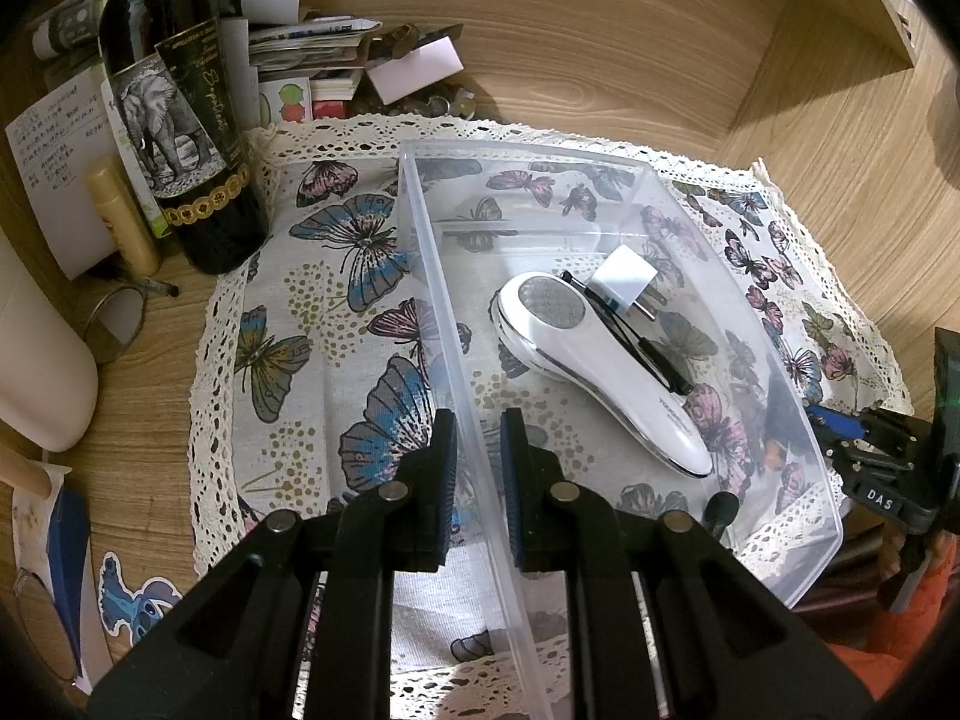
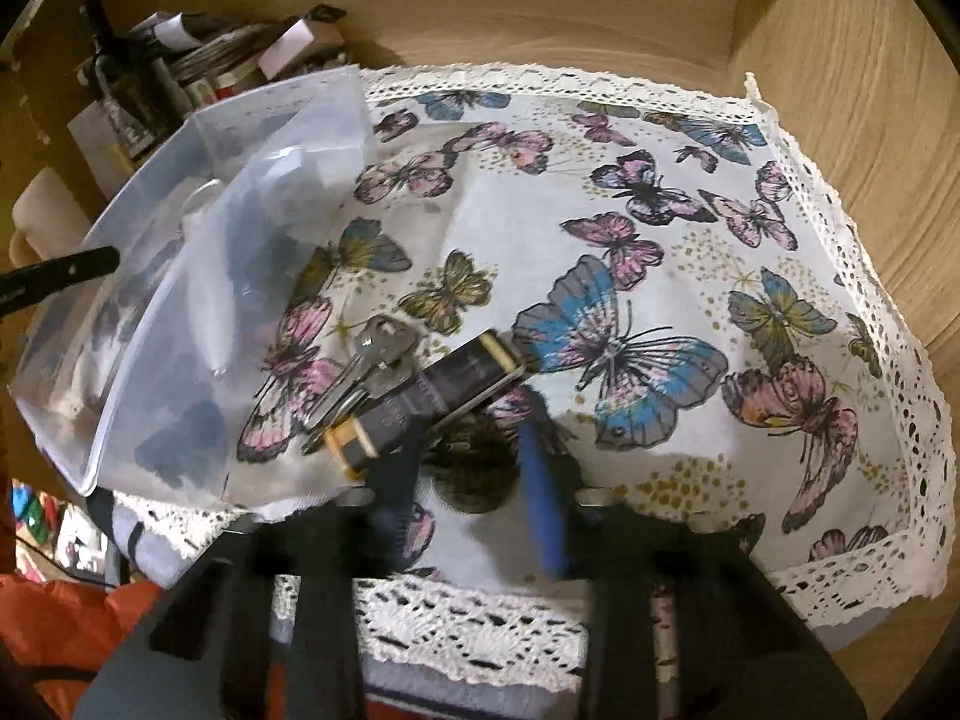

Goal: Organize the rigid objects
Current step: 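Grasp the black mesh ball with the right tool, then lower the mesh ball into the box beside the device, release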

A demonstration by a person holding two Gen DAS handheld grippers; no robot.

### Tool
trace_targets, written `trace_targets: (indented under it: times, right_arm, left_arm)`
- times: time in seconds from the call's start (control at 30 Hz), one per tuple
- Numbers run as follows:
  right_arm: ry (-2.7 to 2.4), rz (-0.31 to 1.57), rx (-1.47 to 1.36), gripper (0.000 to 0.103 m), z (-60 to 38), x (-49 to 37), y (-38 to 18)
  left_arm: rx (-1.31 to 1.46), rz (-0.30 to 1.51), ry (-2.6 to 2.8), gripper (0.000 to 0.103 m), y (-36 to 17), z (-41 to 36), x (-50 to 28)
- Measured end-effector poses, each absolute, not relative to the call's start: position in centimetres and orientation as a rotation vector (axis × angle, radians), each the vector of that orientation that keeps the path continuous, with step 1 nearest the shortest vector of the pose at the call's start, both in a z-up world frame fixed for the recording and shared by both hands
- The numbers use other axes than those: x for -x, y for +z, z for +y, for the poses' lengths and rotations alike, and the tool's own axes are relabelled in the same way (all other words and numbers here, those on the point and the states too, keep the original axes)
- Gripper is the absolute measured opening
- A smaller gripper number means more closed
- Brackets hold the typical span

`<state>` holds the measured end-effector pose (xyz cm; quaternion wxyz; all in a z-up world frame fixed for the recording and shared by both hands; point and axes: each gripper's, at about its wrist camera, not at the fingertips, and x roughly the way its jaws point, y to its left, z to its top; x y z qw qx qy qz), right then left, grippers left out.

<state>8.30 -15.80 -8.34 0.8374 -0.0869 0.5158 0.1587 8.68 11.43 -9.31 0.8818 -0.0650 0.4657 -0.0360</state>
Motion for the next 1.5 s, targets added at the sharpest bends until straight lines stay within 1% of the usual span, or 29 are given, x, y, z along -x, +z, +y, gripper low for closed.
trace_targets:
  times: [0.17, 0.43, 0.7, 0.9, 1.1, 1.5]
  right_arm:
    - [0.321, 1.052, 0.209, 0.025, -15.4, -8.5, -7.9]
    - [0.321, 0.948, 0.173, 0.025, -15.2, -9.8, -4.6]
    - [0.447, 0.836, 0.227, 0.025, -11.1, -10.7, -1.5]
    - [0.543, 0.788, 0.271, 0.025, -7.7, -10.9, -0.4]
    - [0.605, 0.805, 0.301, 0.025, -4.8, -11.8, -1.3]
    - [0.676, 0.911, 0.358, 0.025, -1.1, -14.0, -4.6]
  left_arm:
    - [0.138, 0.97, -0.075, 0.014, -9.3, 11.5, -8.8]
    - [0.139, 0.97, -0.076, 0.014, -9.3, 11.5, -8.7]
    - [0.139, 0.969, -0.076, 0.014, -9.3, 11.5, -8.7]
    - [0.144, 0.969, -0.078, 0.014, -9.2, 11.5, -8.9]
    - [0.143, 0.969, -0.079, 0.014, -9.2, 11.6, -8.9]
    - [0.144, 0.969, -0.08, 0.014, -9.2, 11.7, -9.1]
